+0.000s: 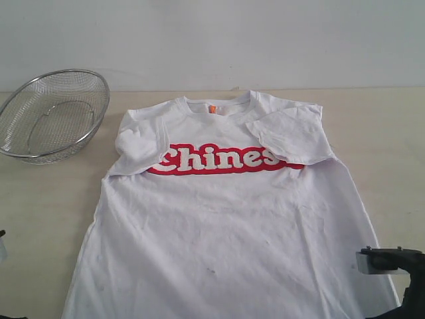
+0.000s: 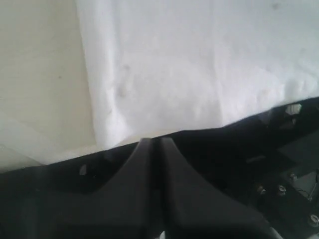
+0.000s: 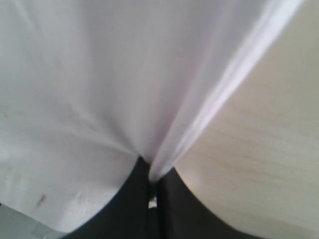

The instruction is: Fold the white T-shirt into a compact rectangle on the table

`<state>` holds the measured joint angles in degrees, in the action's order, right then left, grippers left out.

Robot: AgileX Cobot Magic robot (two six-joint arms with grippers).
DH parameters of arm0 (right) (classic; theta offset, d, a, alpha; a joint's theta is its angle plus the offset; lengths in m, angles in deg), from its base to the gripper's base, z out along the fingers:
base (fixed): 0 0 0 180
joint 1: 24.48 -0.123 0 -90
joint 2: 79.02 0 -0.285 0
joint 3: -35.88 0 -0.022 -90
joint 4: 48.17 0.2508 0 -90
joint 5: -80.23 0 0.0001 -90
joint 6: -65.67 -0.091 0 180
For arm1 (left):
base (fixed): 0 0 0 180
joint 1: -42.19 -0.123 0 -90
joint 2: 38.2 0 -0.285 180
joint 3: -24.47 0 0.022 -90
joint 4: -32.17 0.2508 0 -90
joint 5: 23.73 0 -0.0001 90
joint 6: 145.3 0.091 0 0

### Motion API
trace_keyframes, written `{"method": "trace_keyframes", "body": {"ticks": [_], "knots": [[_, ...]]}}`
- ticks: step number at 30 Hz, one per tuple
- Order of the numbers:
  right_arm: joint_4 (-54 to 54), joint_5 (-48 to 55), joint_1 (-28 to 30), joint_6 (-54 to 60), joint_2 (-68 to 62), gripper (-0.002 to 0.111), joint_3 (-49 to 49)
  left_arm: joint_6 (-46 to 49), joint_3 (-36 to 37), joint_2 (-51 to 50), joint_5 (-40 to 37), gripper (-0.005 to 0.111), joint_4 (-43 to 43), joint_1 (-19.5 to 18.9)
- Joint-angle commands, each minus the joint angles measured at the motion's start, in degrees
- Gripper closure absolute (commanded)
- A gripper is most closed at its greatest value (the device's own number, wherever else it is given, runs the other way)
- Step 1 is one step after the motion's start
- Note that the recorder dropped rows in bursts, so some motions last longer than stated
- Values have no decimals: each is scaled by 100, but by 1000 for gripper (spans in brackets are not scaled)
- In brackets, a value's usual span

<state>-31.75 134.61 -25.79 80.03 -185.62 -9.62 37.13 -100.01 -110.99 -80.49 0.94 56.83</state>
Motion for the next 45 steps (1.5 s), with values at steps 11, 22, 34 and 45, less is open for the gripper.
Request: {"method": "trace_keyframes", "body": {"ticks": [11, 22, 34, 45], "knots": [[142, -254, 18, 168, 41, 108, -8, -370, -27, -1074, 364, 39, 135, 4], [142, -266, 18, 168, 41, 108, -15, 321, 95, -2237, 589, 39, -532, 4], [258, -246, 18, 242, 41, 108, 52, 2065, 95, -3475, 1332, 39, -1880, 4], [269, -246, 18, 256, 41, 108, 52, 2612, 95, -3544, 1868, 39, -2381, 4]]}}
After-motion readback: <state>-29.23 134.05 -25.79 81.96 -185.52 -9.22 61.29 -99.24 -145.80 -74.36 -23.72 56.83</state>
